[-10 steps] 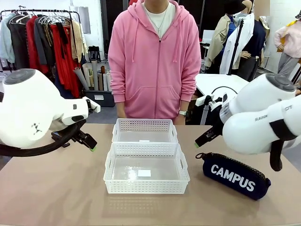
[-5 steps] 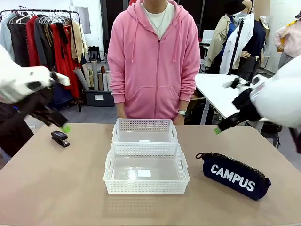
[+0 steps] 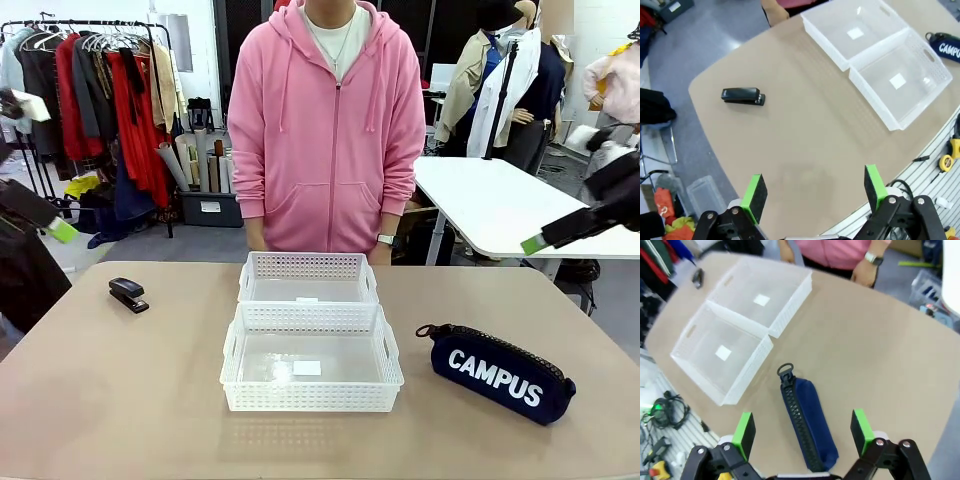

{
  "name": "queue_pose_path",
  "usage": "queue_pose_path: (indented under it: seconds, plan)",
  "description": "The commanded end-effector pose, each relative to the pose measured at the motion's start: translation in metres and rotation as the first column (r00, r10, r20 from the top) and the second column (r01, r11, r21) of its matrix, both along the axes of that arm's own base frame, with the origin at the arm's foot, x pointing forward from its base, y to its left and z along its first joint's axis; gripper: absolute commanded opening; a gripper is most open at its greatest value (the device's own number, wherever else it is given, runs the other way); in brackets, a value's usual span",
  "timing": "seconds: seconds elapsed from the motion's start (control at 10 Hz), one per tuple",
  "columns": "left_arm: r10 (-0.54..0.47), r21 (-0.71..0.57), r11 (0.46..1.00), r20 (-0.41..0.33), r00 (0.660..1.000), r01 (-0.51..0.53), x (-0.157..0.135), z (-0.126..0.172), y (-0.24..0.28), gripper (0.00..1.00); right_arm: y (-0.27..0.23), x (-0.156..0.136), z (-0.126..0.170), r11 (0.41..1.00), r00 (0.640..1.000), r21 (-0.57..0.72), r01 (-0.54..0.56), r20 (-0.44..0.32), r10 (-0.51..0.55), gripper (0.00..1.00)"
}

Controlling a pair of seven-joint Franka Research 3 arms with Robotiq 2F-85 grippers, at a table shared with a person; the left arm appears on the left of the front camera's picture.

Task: Distribute items into two baskets.
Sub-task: Pick up the Pencil pouch that the person points to.

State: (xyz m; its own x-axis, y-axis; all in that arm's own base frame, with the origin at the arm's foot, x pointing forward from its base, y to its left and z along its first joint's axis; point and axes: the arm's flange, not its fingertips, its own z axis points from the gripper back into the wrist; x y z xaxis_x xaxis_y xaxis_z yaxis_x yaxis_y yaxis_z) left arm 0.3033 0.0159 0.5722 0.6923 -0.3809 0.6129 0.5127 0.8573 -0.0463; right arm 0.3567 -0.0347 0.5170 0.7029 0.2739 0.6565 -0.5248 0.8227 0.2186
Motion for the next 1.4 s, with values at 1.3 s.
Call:
queue_pose_path:
  seconds: [1.3]
  plan:
    - [-0.103,-0.155,0.981,0.105,0.989,0.118,0.0,0.009,0.043,1.0,-0.043,-0.039,0.028,0.993,0.999,0.119,0.023,0.039,-0.027,1.0]
